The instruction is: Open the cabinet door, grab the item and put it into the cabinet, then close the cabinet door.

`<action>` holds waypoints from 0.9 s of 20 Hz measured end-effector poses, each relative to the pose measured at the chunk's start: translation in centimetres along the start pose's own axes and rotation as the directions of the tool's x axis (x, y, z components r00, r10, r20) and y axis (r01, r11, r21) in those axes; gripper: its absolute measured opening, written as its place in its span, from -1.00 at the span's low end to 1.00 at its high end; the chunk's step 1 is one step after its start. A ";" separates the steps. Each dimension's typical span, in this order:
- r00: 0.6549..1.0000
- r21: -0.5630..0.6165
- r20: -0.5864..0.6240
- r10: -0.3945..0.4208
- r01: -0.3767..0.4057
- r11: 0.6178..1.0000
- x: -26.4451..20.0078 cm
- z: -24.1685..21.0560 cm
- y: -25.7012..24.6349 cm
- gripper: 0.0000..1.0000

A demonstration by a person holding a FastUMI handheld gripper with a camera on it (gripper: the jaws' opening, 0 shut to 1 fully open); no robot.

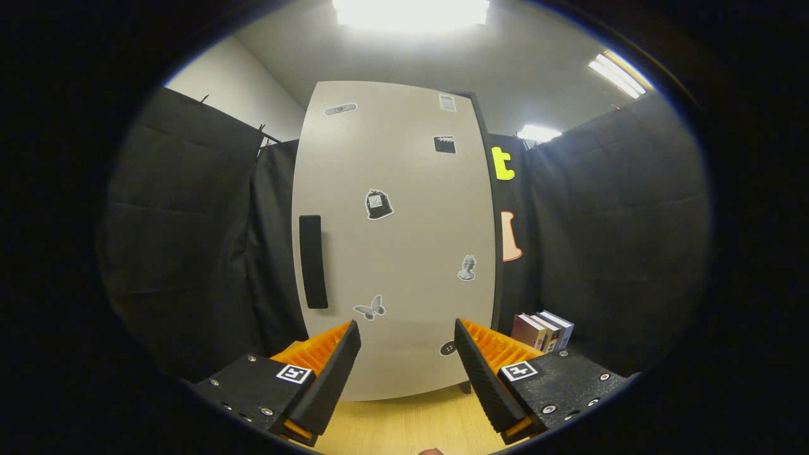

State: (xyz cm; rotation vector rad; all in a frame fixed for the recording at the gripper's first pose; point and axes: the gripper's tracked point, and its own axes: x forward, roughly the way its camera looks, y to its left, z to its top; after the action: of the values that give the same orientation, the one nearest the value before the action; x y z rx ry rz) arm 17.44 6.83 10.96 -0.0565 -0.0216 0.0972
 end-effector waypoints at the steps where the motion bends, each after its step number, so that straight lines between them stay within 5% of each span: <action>1: 1.000 0.009 0.003 0.000 0.000 1.000 -1.0 0.1 -0.4 0.85; 18: 0.996 0.002 0.073 -0.054 0.054 0.999 -14.4 -0.9 -6.8 0.86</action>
State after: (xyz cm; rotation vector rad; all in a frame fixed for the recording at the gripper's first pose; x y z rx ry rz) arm 3.79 -1.41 10.18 -0.0525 -0.0960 0.0448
